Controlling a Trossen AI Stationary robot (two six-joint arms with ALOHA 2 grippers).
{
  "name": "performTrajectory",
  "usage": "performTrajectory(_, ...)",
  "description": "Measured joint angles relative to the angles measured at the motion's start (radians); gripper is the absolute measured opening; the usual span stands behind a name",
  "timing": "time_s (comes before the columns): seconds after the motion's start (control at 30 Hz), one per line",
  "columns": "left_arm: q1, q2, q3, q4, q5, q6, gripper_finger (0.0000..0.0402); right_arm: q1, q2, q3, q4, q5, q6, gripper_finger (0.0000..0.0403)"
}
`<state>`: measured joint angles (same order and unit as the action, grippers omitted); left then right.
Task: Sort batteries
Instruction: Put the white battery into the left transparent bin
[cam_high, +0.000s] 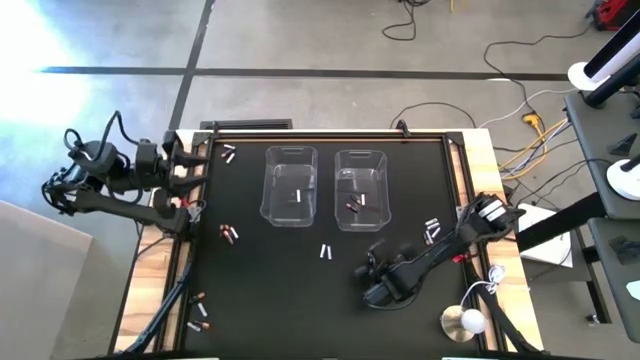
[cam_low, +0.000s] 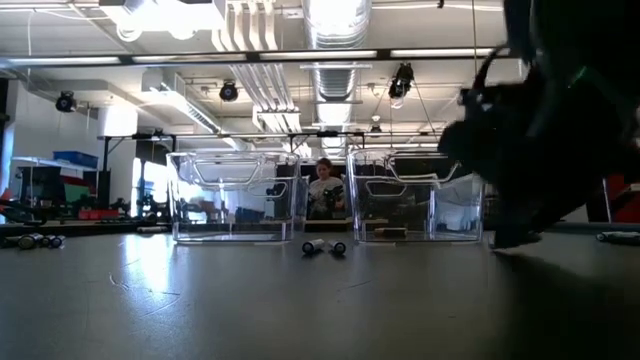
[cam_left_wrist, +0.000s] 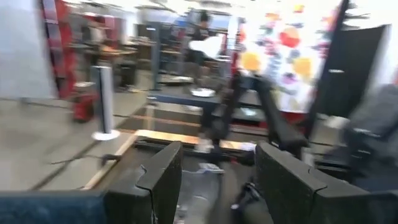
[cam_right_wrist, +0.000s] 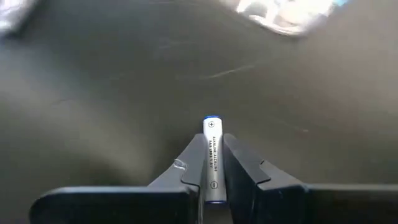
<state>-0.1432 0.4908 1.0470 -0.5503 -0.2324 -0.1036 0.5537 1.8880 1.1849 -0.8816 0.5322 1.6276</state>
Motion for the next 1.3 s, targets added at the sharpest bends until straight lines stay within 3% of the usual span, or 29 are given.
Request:
performTrajectory(0.17, 0.000, 0.000, 0.000, -0.005, 0.140, -0.036, 0.0181, -0.005, -0.093, 0.120, -0.009, -0.017, -0.202, 0.0031)
performTrajectory(0.37, 0.001, 0.016, -0.027, 0.018, 0.209, -0.012, 0.0181, -0.042, -0.196, 0.205, 0.071, 0.081, -0.324, 0.0030)
performTrajectory(0.67, 0.000, 0.054, -0.133, 0.188, 0.216, -0.027, 0.0181, -0.156, -0.231, 0.203, 0.618, 0.099, -0.737, 0.0030)
performTrajectory(0.8, 0.000, 0.046, -0.208, 0.295, 0.217, -0.066, 0.0181, -0.213, -0.210, 0.203, 0.889, 0.053, -0.890, 0.0030)
performTrajectory(1.0, 0.000, 0.040, -0.331, 0.479, 0.223, -0.113, 0.0181, -0.276, -0.198, 0.202, 1.154, -0.037, -0.978, 0.0029)
performTrajectory(1.17, 0.000, 0.063, -0.406, 0.631, 0.258, -0.036, 0.0181, -0.305, -0.197, 0.202, 1.211, -0.102, -0.999, 0.0029)
performTrajectory(1.3, 0.000, 0.101, -0.435, 0.662, 0.258, 0.089, 0.0181, -0.310, -0.197, 0.202, 1.209, -0.130, -1.001, 0.0029)
